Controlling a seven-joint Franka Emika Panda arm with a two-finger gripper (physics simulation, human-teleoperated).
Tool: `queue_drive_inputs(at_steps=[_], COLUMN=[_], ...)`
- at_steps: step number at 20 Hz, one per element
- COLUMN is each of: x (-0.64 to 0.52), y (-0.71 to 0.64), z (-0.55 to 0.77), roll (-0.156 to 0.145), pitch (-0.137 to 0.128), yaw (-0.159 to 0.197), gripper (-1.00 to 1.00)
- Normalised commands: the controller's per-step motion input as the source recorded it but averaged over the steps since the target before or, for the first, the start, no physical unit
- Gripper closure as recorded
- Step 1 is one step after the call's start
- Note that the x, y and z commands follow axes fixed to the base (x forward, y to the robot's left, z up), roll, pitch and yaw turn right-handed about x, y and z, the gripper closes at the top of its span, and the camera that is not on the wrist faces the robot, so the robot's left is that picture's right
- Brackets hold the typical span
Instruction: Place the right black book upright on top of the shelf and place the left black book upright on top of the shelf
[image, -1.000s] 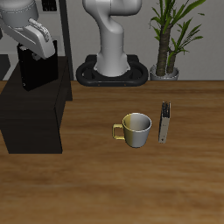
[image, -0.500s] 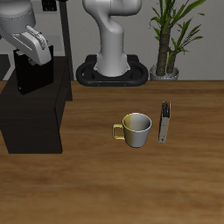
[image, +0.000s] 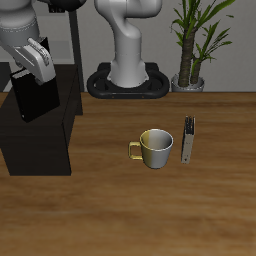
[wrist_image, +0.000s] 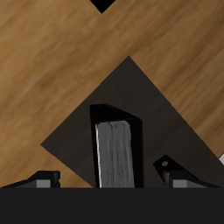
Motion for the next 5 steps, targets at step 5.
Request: queue_drive_inputs(at_steps=[5], x=[-0.05], y=[0.02], z=[0.08], roll=[-0.014], pitch=[-0.009], yaw=[0.026], gripper=[-1.0])
